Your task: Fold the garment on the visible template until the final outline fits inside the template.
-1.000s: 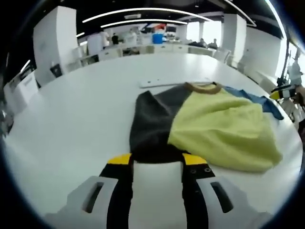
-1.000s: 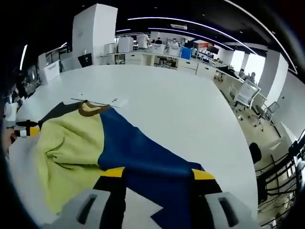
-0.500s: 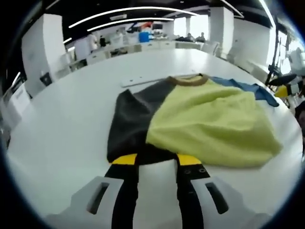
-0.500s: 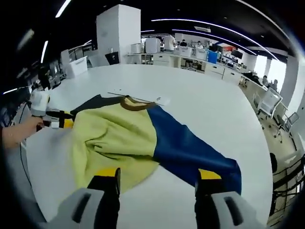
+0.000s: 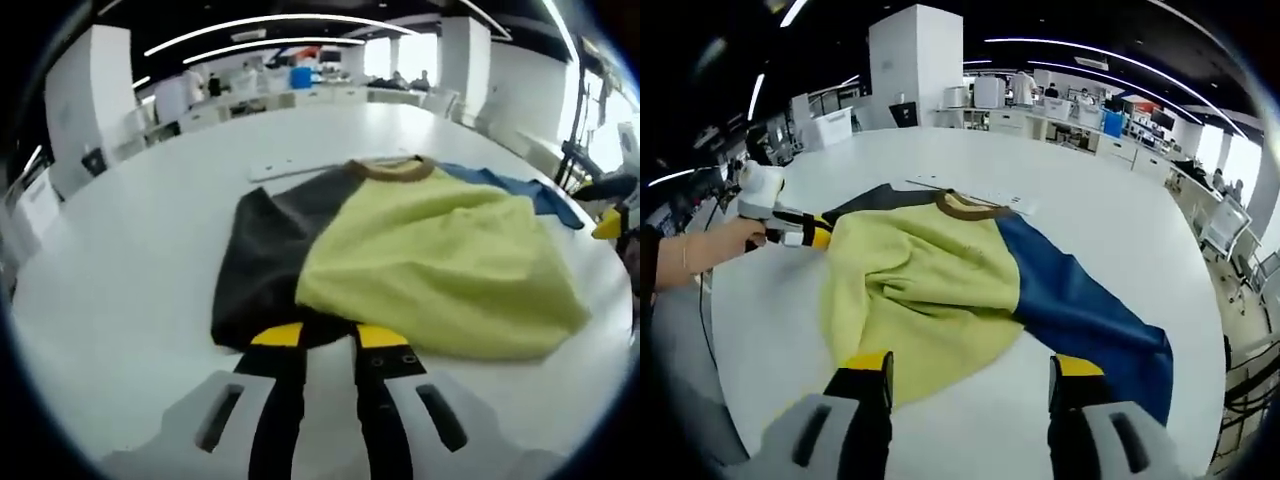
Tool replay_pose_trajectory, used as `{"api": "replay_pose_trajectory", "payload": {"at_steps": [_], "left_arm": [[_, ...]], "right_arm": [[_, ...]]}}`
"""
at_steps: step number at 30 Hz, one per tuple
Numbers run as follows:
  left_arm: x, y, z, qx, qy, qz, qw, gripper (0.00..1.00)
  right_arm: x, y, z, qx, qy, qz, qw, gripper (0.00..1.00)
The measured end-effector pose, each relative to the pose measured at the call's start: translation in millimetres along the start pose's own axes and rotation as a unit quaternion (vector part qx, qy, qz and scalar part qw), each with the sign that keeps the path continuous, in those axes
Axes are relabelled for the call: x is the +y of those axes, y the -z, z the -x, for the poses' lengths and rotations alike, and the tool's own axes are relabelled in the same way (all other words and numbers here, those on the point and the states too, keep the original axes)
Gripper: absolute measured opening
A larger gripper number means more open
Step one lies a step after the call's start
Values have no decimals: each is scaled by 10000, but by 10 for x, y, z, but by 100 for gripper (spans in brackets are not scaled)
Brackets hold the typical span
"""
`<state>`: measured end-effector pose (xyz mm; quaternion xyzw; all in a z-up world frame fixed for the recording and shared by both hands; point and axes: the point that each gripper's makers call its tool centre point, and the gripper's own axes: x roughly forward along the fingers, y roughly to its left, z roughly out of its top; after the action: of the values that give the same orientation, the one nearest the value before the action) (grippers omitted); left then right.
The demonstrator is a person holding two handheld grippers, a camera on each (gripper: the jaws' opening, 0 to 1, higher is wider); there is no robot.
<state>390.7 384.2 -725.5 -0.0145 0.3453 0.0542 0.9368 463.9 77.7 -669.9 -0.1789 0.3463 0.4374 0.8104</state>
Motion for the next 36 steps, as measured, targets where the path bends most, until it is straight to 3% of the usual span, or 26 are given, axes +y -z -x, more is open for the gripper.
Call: {"api": "replay_pose_trajectory", "payload": {"at_steps": [3,7,13,21,32,35,36], "left_arm": [[1,0,-2,24,-53,-88,9999,1],[-19,-3,-9,94,-128,-353,9992,0],[-9,3,25,126,-23,-253,9996,0],[2,-230,208,-205,40,-528,9984,0],[1,-284,233,-258,92,-547,9981,0],[-2,-278,233,-255,110,-528,9982,0],[-1,-273,233,-248,120,-535,9982,0]], "right_arm": [[16,18,4,13,-1,-19,10000,61],[16,31,13,20,27,-6,10000,61],[26,74,32,76,53,34,10000,61],[46,122,-18,108,-10,17,9999,59],[-120,78,-494,-105,19,201,9997,36],[-144,-7,-592,-269,52,407,9988,32],[-121,-57,-636,-373,-23,666,9971,32]]}}
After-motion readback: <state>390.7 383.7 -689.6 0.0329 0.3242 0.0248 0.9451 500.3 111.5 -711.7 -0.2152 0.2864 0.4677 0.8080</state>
